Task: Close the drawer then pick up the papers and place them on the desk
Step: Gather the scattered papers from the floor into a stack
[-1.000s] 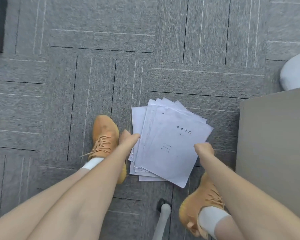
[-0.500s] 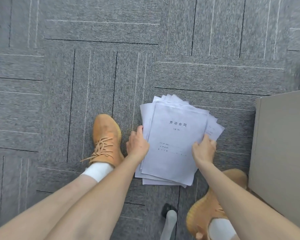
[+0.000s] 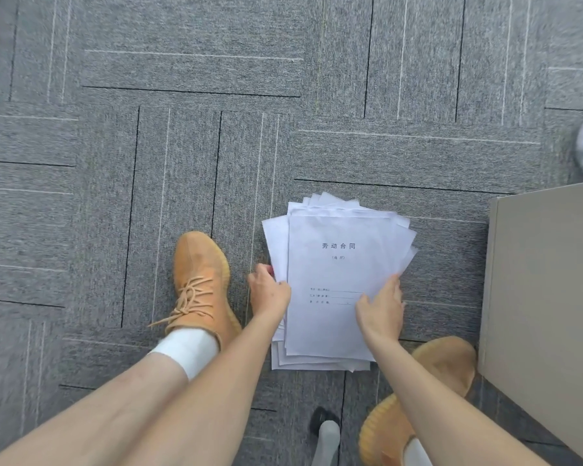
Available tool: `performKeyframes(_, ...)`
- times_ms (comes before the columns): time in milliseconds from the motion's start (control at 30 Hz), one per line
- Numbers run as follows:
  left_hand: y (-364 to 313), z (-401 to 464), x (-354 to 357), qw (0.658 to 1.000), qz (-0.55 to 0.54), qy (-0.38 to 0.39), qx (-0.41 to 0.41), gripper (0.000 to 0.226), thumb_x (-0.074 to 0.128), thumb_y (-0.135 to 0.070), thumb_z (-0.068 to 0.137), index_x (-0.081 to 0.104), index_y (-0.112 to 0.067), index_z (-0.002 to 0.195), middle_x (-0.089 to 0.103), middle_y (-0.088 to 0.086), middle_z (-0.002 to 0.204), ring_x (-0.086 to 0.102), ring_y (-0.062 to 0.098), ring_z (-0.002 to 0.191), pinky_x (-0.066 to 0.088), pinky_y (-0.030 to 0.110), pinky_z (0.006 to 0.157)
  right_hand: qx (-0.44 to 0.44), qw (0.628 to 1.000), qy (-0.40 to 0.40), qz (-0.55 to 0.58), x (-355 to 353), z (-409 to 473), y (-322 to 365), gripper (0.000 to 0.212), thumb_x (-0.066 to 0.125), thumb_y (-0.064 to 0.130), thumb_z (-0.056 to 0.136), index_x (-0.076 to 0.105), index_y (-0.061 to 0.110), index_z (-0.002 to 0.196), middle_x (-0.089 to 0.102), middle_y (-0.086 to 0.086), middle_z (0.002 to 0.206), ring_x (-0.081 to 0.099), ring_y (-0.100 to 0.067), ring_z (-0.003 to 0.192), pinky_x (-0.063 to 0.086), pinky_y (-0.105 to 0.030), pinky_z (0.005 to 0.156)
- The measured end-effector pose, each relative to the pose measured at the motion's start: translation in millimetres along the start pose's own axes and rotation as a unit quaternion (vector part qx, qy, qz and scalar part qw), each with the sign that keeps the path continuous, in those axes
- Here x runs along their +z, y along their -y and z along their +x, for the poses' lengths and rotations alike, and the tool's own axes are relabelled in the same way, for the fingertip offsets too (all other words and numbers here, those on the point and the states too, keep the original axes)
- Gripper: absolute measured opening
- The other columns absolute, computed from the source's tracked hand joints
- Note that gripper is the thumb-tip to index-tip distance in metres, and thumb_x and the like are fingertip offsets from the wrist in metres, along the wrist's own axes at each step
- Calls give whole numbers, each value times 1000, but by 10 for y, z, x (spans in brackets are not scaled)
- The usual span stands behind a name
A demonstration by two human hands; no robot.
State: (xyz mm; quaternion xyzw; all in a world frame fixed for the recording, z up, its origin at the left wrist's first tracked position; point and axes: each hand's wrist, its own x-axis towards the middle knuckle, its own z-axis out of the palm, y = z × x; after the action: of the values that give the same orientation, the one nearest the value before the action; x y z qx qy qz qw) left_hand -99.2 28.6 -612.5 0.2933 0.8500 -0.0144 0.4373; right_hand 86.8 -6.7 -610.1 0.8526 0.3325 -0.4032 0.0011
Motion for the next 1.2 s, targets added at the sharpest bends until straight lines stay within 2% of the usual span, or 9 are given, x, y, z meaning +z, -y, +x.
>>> performKeyframes(67, 35, -6, 13, 1000, 20, -8, 13, 29, 56, -15, 80, 51, -7, 108, 55, 18, 116, 54, 36, 107, 43, 37, 84, -7, 1000, -23, 11, -7, -19, -16, 78, 52, 13, 90, 12, 3, 156, 28, -16, 161, 28, -34, 147, 25, -46, 120)
performKeyframes(167, 62, -117, 93, 996, 81, -45, 17, 30, 57, -20, 78, 48, -11, 105, 48, 18, 115, 46, 38, 110, 43, 42, 90, 14, 998, -39, 55, -43, -24, -45, 73, 54, 13, 91, 21, 8, 156, 36, -12, 158, 34, -32, 144, 30, -45, 117)
performKeyframes(367, 47, -274, 241, 996, -11, -39, -85, 68, 68, -24, 71, 32, -16, 128, 47, 23, 124, 56, 43, 107, 48, 41, 88, 44, 996, -13, 79, -8, -17, -24, 72, 60, 20, 90, 28, 8, 153, 34, -12, 155, 39, -34, 139, 35, -46, 113)
performKeyframes(567, 111, -264, 172, 991, -62, 9, -117, 54, 71, -24, 76, 41, -4, 116, 63, 17, 119, 61, 36, 110, 45, 35, 79, 78, 993, 0, 93, -86, 156, -19, 53, 62, 13, 85, 45, -2, 133, 54, -22, 132, 54, -39, 120, 46, -45, 99)
performKeyframes(700, 100, -306, 236, 993, -36, -18, -107, 52, 71, -19, 75, 43, -3, 115, 48, 22, 127, 50, 41, 115, 45, 40, 89, 60, 998, 28, 16, -61, 118, -97, 33, 59, 20, 88, 52, -4, 110, 48, -24, 127, 50, -41, 115, 46, -47, 95)
performKeyframes(800, 86, -336, 286, 993, -11, -62, -101, 57, 72, -13, 72, 38, -6, 117, 35, 23, 128, 45, 44, 116, 44, 45, 97, 29, 999, 43, -14, -45, 64, -108, 31, 58, 23, 91, 49, 1, 110, 50, -21, 125, 54, -40, 110, 46, -42, 86)
performKeyframes(1000, 69, -326, 161, 993, -27, -15, -113, 65, 71, -17, 73, 32, -8, 125, 45, 21, 129, 59, 42, 104, 45, 37, 77, 23, 998, 62, 5, -63, 62, -103, 21, 55, 19, 92, 44, 6, 105, 60, -19, 116, 57, -40, 106, 48, -46, 85)
performKeyframes(1100, 88, -289, 89, 994, -26, -2, -108, 58, 70, -23, 72, 40, -10, 120, 62, 15, 121, 63, 36, 106, 51, 40, 84, 21, 998, 51, -12, -68, 71, -58, 19, 55, 18, 91, 47, 3, 99, 51, -22, 120, 54, -39, 106, 44, -43, 85)
performKeyframes(1200, 82, -273, 54, 995, -3, 36, -98, 48, 67, -36, 68, 62, -18, 112, 70, 7, 116, 64, 31, 108, 49, 37, 93, 30, 998, 55, -28, -63, 75, -20, 24, 54, 19, 89, 51, 0, 104, 53, -21, 118, 55, -39, 104, 46, -43, 84)
